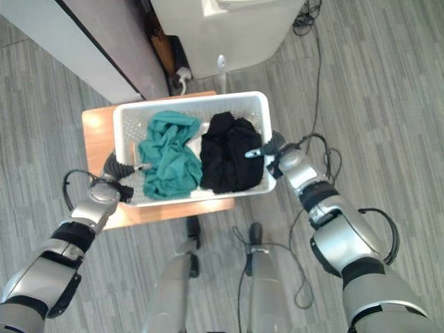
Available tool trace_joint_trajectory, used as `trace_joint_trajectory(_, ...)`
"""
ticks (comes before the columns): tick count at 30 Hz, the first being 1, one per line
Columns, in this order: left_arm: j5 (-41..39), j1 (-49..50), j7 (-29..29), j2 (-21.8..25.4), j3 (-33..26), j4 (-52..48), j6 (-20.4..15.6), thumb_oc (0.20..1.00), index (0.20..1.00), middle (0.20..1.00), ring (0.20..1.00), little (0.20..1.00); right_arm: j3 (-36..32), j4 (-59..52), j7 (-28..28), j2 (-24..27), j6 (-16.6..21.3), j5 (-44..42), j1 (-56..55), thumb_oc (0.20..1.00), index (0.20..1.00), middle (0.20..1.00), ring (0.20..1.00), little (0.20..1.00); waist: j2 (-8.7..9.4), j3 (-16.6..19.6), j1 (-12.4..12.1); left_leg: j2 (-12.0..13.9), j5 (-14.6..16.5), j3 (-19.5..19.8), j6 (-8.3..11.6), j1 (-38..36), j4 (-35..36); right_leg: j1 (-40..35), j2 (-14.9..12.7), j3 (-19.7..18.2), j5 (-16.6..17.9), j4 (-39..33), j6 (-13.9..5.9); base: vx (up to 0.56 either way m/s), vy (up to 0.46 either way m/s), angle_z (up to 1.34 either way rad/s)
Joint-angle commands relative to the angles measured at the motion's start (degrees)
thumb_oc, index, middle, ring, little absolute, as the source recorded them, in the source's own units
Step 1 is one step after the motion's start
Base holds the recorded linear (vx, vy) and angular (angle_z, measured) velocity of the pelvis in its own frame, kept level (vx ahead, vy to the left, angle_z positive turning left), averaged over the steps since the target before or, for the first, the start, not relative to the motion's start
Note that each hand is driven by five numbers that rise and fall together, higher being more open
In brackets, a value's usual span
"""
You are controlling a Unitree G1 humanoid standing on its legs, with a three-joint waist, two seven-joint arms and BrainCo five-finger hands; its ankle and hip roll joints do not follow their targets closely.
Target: Grab the laundry basket,head to the washer,open it,put in the laundry and shut it.
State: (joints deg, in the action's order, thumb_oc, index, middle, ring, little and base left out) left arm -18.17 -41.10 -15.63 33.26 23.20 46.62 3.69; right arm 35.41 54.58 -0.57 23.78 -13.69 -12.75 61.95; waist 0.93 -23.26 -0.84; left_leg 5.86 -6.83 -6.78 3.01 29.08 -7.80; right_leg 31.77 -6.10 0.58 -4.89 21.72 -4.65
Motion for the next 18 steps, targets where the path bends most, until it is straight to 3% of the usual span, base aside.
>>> trace_joint_trajectory(1, -2.0, -4.3, 2.9, -6.8, 3.6, 0.6, -3.0, 0.2, 0.2, 0.2, 0.2, 0.2, 2.2, -0.6, -0.1, -4.0, 3.7, -2.1, 3.5, 0.2, 0.2, 0.2, 0.2, 0.2, -0.19, 0.0, 0.2, 0.5, 8.1, 5.7, 0.0, 2.6, -7.7, 0.2, -2.8, 2.0, 8.5, -8.8, -0.55, 0.0, 0.0, 0.0)
trace_joint_trajectory(5, -1.9, -4.7, 4.0, -6.2, 5.0, -1.3, -3.0, 0.2, 0.2, 0.2, 0.2, 0.2, 2.7, -2.4, -0.3, -4.2, 4.0, -1.9, 3.2, 0.2, 0.2, 0.2, 0.2, 0.2, -0.45, 0.2, 0.3, 0.3, 7.5, 5.9, 0.0, 2.5, -6.8, 0.2, -3.1, 2.2, 8.6, -8.8, -0.64, 0.0, 0.0, 0.0)
trace_joint_trajectory(10, 5.6, -4.5, 5.8, -1.1, 6.7, -5.7, -2.3, 0.2, 0.2, 0.2, 0.2, 0.2, 0.7, -9.6, -1.0, -1.5, 4.9, -2.0, -0.7, 0.2, 0.2, 0.2, 0.2, 0.2, -0.9, 0.6, 0.3, -0.2, 7.3, 6.0, 0.0, 1.9, -5.8, -0.1, -3.8, 2.2, 8.1, -8.0, -1.02, 0.0, 0.007, 0.0)
trace_joint_trajectory(14, 11.6, -2.9, 7.3, 0.1, 7.4, -8.0, -1.7, 0.2, 0.2, 0.2, 0.2, 0.2, -3.1, -15.2, -1.1, 1.9, 4.7, -0.4, -5.1, 0.2, 0.2, 0.2, 0.2, 0.2, -1.23, 0.8, 0.2, -0.7, 8.8, 5.6, -0.28, 1.6, -7.6, -0.8, -4.9, 2.4, 7.6, -6.5, -1.4, -0.02, 0.031, 0.06)
trace_joint_trajectory(18, 10.9, 1.8, 10.7, 0.7, 6.5, -11.9, -2.4, 0.2, 0.2, 0.2, 0.2, 0.2, -6.7, -19.8, -0.4, 4.5, 4.8, 0.7, -9.9, 0.2, 0.2, 0.2, 0.2, 0.2, -1.72, 1.0, -0.1, -1.0, 11.0, 5.1, -0.79, -0.1, -10.1, -2.6, -5.7, 2.1, 6.5, -4.5, -1.74, 0.0, 0.047, 0.11)
